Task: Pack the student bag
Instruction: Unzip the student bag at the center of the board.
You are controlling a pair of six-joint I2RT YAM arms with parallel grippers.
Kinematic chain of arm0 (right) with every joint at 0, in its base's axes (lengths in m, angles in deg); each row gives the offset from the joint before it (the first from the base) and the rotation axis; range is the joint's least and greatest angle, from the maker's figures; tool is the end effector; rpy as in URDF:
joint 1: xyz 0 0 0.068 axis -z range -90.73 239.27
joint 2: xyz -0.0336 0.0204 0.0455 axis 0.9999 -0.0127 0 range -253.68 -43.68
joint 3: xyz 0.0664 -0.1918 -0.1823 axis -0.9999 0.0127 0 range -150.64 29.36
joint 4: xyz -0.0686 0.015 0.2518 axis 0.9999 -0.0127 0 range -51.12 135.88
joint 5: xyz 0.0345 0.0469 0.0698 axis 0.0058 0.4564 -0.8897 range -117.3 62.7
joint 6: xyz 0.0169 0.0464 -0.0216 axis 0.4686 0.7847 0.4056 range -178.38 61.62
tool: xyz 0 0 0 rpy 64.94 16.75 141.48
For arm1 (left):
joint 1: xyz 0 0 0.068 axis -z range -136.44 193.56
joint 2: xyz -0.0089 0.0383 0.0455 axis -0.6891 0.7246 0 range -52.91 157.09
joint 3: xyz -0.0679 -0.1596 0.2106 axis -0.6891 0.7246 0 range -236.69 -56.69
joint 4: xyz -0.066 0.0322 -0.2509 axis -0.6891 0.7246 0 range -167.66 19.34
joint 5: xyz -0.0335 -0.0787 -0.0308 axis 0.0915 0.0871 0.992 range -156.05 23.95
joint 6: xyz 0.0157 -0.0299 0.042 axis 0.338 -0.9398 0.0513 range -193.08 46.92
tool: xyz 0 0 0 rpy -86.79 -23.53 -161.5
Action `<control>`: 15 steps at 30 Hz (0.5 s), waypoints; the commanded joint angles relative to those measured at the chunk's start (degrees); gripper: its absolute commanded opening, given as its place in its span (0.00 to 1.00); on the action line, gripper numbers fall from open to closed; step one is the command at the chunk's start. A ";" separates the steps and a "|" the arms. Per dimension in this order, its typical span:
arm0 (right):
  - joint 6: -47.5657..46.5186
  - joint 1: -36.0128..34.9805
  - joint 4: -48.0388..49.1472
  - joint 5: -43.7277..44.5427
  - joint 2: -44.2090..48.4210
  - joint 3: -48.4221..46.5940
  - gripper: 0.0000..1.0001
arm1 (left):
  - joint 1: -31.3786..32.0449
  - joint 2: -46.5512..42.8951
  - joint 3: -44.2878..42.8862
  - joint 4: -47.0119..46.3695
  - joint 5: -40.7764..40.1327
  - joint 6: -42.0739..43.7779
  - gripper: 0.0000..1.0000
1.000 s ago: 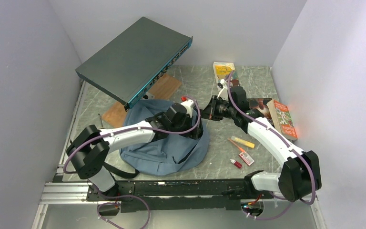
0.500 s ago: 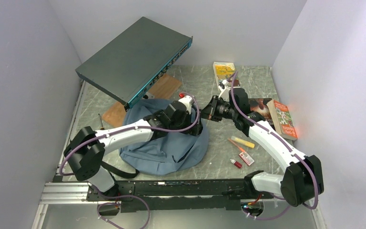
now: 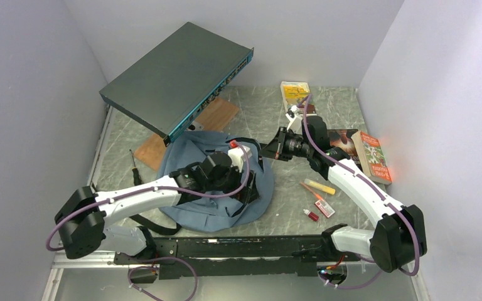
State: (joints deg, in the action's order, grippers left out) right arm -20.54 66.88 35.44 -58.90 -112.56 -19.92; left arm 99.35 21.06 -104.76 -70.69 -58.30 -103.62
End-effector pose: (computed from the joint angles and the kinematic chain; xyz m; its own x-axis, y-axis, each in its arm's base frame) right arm 0.2389 0.1185 0.2819 -0.8219 0.2265 -0.5227 -0.3035 0.6025 0.7382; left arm 0.1564 -0.2387 0.2549 -0.7116 0.1510 -0.6862 0.6055 0.6272 -0.4899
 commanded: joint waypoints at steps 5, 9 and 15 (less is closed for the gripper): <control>-0.49 -0.28 2.74 -1.80 0.74 -1.53 0.00 | 3.78 5.74 1.01 -9.92 0.12 -1.92 0.59; -2.83 -0.16 1.41 2.80 -0.33 -2.57 0.00 | 5.17 9.67 -0.37 -5.42 -6.51 0.83 0.03; -6.40 0.05 4.06 10.76 -7.25 -8.74 0.00 | 11.18 12.19 2.57 -6.43 -9.39 2.49 0.00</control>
State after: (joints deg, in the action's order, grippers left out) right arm -24.65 66.88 32.14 -53.21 -116.39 -22.61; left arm 106.65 32.01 -104.17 -77.01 -65.77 -102.88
